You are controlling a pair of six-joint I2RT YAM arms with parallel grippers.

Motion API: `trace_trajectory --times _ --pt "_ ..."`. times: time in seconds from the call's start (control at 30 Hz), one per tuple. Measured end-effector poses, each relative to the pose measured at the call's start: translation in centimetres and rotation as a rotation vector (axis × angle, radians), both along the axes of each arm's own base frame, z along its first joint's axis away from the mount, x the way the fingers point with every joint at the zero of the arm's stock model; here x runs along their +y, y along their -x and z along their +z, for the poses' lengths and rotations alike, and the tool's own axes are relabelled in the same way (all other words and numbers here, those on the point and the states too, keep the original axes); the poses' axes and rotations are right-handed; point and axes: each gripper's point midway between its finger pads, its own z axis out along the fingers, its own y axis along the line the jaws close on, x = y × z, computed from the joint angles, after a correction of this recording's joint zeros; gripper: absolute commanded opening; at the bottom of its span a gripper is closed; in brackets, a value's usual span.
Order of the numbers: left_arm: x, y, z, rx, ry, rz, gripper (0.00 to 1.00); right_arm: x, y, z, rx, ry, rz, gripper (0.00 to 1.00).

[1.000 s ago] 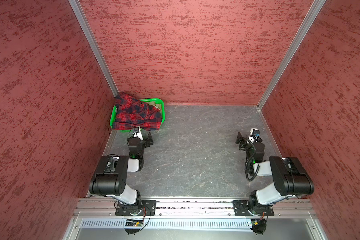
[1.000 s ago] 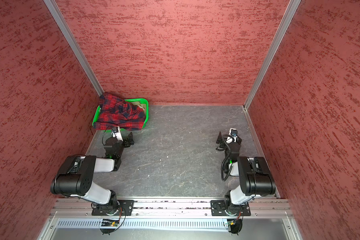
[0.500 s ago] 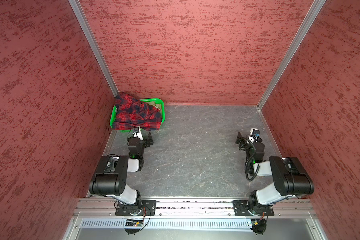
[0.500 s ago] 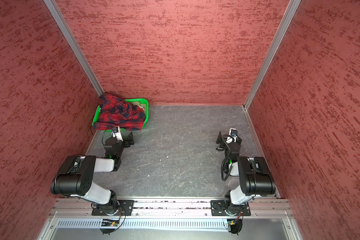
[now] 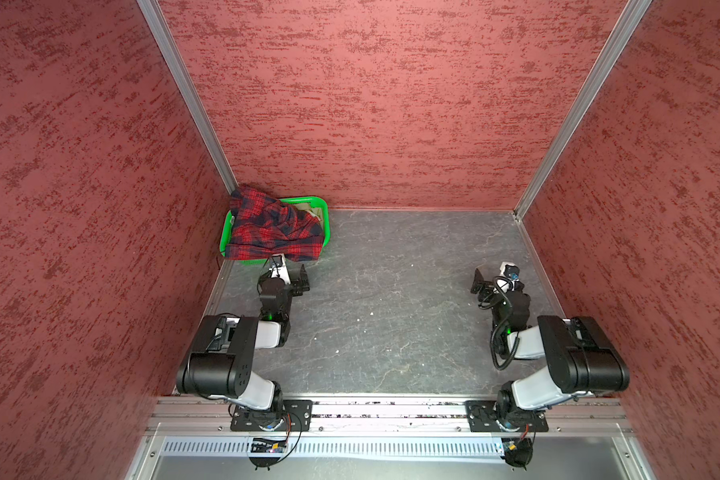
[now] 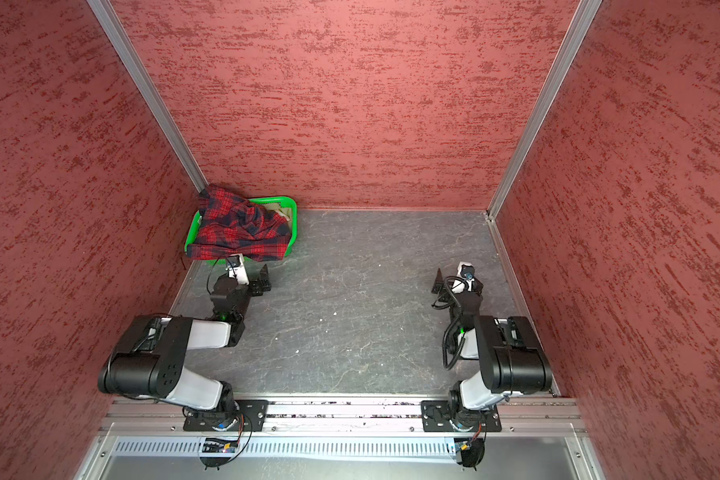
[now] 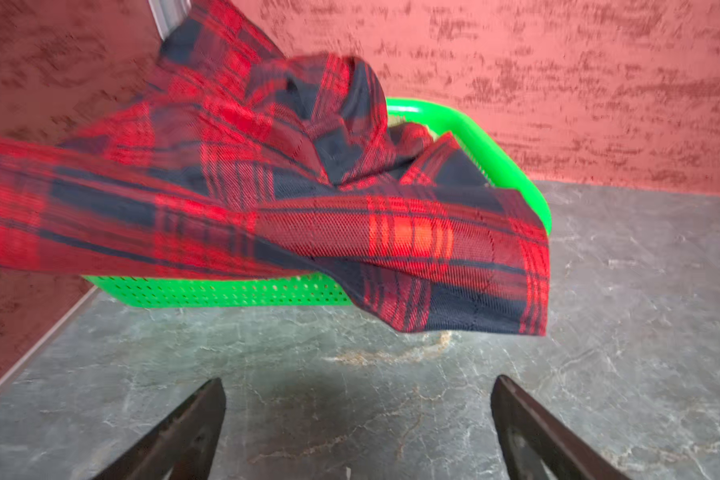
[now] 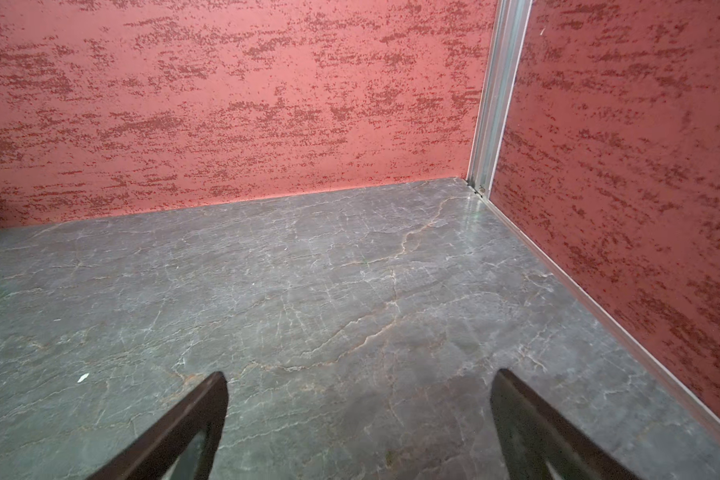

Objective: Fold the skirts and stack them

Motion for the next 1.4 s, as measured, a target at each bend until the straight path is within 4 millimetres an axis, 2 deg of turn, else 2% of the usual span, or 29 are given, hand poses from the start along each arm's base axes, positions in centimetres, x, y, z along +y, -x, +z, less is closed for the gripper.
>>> trace_trajectory --times 0.2,0.43,0.57,0.63,0.7,0.77,0.87,0.97,1.07,1.23,1.4 --pt "0.7 0.7 5.2 -0.034 0.013 0.089 1.0 0.1 0.7 3.7 -0.09 0.006 -0.027 0.99" --pt "1.1 2.9 11.3 0.004 0.08 0.186 1.0 0.6 -0.5 8.4 -0.113 -0.053 -0.056 0.99" --pt "1.3 4.0 14.5 0.047 0.147 0.196 0.96 3.8 -2.5 11.3 -0.082 -0.088 0.014 0.98" --pt "1.5 4.0 15.3 0.092 0.2 0.19 0.91 6.3 -3.0 12.5 -0.068 -0.103 0.076 0.96" --pt "1.8 3.7 15.2 0.164 0.263 0.187 0.86 9.1 -3.1 13.3 -0.046 -0.112 0.143 0.95" --pt "2.1 3.1 14.3 0.247 0.33 0.188 0.82 11.8 -2.9 13.5 -0.013 -0.116 0.211 0.94" --pt "2.8 2.7 11.5 0.385 0.452 0.205 0.79 15.7 -2.6 13.6 0.037 -0.116 0.306 0.94" --pt "3.5 3.3 8.5 0.501 0.548 0.247 0.79 19.0 -2.0 13.0 0.082 -0.108 0.387 0.94" --pt "4.1 3.8 7.1 0.553 0.619 0.272 0.77 21.6 -1.3 11.5 0.131 -0.092 0.452 0.94" --pt "4.7 3.2 6.3 0.556 0.684 0.287 0.75 24.4 -0.2 9.4 0.196 -0.064 0.519 0.94" --pt "5.0 1.4 4.8 0.558 0.734 0.293 0.63 25.8 0.4 9.0 0.208 -0.048 0.554 0.94"
